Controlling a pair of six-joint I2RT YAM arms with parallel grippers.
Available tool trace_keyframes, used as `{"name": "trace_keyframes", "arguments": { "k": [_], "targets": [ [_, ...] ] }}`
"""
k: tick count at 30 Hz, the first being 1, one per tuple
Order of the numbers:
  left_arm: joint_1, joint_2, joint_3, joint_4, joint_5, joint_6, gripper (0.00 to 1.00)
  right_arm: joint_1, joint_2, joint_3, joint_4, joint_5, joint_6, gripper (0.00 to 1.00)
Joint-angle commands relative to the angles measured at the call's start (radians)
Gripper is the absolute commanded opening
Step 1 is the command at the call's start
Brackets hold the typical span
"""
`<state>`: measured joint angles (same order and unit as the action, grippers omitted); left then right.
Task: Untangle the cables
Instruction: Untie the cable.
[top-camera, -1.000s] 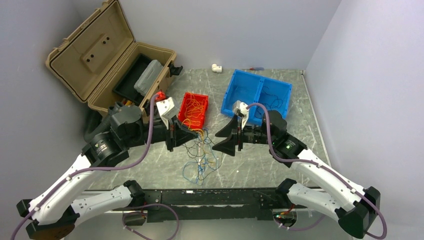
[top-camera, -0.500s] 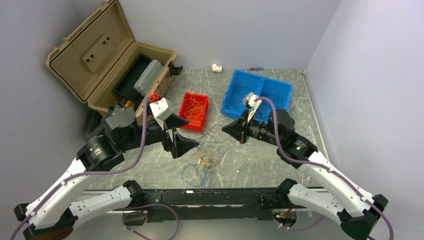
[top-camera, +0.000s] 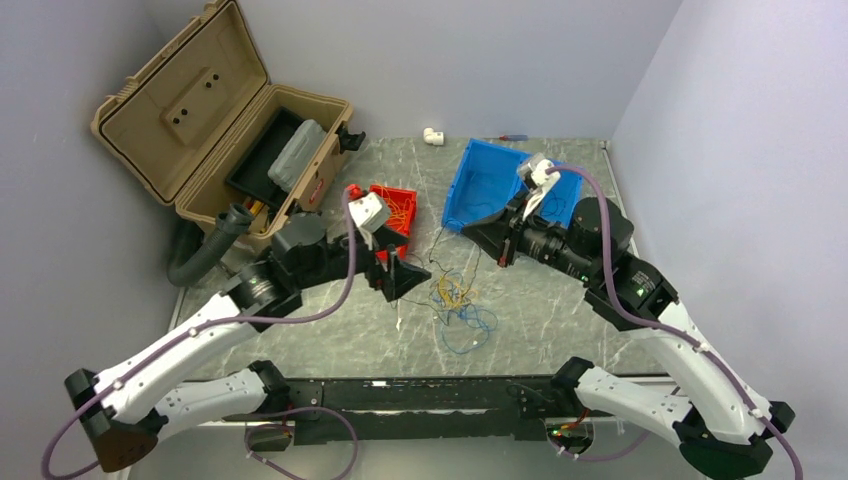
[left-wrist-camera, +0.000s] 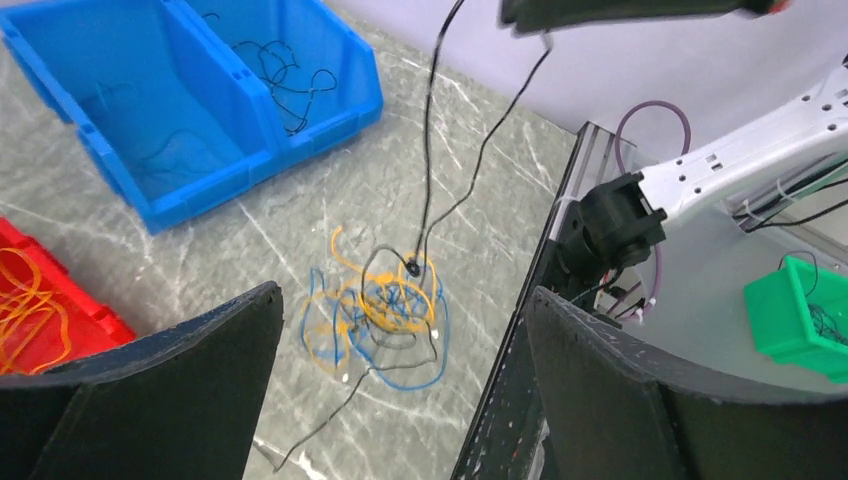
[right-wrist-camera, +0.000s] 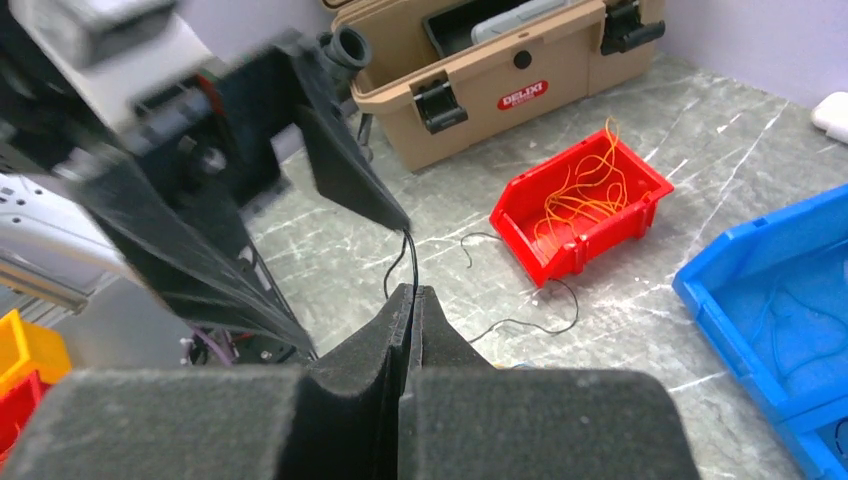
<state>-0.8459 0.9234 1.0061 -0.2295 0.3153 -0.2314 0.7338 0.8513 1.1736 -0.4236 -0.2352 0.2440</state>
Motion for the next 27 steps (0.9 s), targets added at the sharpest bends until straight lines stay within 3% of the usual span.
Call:
{"name": "trace_keyframes", "arguments": {
  "k": [1, 5, 9, 12, 23, 27],
  "targets": [
    [-0.006, 0.077, -0.075, 0.322, -0.002, -0.078, 0.93, 0.0, 0.033, 0.146, -0.043, 0.026, 0.038, 0.0],
    [-0.047, 0.154, -0.102, 0.444, -0.103, -0.132, 0.86, 0.001, 0.026, 0.162, -0.033, 0.032, 0.057, 0.0],
    [-0.119, 0.265, -0.064, 0.421, -0.288, -0.106, 0.82, 0.001, 0.022, 0.175, -0.016, 0.056, 0.076, 0.0],
    [-0.126, 0.349, -0.065, 0.416, -0.347, -0.152, 0.8, 0.001, 0.027, 0.218, -0.018, 0.078, 0.087, 0.0],
    [-0.207, 0.531, -0.21, 0.542, -0.387, -0.255, 0.77, 0.001, 0.121, 0.629, -0.102, 0.245, 0.044, 0.0],
    [-0.23, 0.547, -0.292, 0.612, -0.386, -0.296, 0.66, 0.001, 0.122, 0.674, -0.067, 0.353, 0.015, 0.0]
  ]
}}
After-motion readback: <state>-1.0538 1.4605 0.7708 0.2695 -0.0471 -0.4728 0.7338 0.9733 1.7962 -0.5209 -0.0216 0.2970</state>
